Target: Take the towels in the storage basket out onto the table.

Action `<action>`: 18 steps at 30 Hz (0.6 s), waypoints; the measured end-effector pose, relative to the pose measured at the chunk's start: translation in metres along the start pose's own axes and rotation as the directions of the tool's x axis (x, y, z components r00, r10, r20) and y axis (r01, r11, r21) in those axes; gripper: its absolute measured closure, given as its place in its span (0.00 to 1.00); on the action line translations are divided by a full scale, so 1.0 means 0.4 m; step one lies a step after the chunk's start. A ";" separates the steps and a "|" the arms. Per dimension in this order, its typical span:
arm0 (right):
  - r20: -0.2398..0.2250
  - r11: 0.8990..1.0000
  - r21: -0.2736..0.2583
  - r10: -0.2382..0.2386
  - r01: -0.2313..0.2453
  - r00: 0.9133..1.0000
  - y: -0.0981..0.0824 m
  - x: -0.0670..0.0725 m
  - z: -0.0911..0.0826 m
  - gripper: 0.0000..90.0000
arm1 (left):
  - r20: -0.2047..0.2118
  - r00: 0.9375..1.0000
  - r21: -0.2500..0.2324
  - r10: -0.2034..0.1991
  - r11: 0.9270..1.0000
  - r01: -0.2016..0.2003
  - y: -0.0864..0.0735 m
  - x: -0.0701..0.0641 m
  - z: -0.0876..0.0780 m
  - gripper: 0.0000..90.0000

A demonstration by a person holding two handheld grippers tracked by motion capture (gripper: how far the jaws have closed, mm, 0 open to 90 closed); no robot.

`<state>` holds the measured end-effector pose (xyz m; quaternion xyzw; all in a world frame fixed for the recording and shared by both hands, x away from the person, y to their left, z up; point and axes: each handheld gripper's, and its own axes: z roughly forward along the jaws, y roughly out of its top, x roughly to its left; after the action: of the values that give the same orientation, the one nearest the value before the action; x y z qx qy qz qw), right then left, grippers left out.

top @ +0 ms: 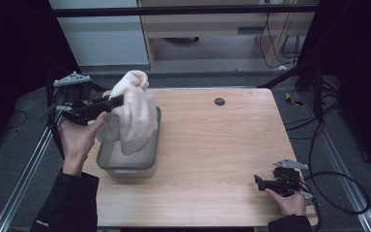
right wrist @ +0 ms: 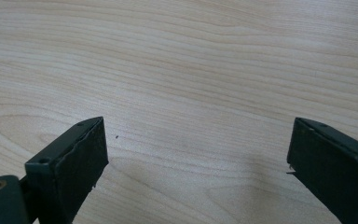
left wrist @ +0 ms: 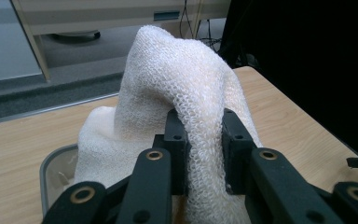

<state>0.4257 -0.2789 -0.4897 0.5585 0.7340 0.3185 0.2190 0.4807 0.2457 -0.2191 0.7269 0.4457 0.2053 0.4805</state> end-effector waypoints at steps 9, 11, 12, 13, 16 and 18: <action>0.001 1.000 -0.002 0.000 0.000 1.000 0.000 0.000 -0.001 0.06 | 0.010 1.000 -0.007 0.022 1.000 -0.022 0.023 -0.027 -0.006 0.84; 0.001 1.000 -0.002 0.000 0.000 1.000 0.000 0.000 -0.001 0.06 | 0.013 1.000 -0.011 0.026 1.000 -0.026 0.029 -0.036 -0.007 0.84; 0.001 1.000 -0.002 0.000 0.000 1.000 0.000 0.000 -0.001 0.06 | 0.017 0.999 -0.010 0.030 1.000 -0.030 0.032 -0.039 -0.008 0.84; 0.001 1.000 -0.002 -0.001 0.001 1.000 0.000 0.000 -0.001 0.06 | 0.018 0.999 -0.011 0.031 0.999 -0.031 0.035 -0.043 -0.008 0.84; 0.002 1.000 -0.001 -0.001 0.001 1.000 0.000 0.000 -0.001 0.06 | 0.025 0.999 -0.012 0.041 0.999 -0.041 0.043 -0.056 -0.008 0.84; 0.002 1.000 0.000 -0.001 0.001 1.000 0.000 0.000 -0.001 0.06 | 0.028 0.999 -0.012 0.046 0.999 -0.046 0.048 -0.062 -0.009 0.84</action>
<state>0.4254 -0.2791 -0.4893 0.5583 0.7341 0.3178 0.2201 0.4740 0.2236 -0.1972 0.7370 0.4210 0.2084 0.4859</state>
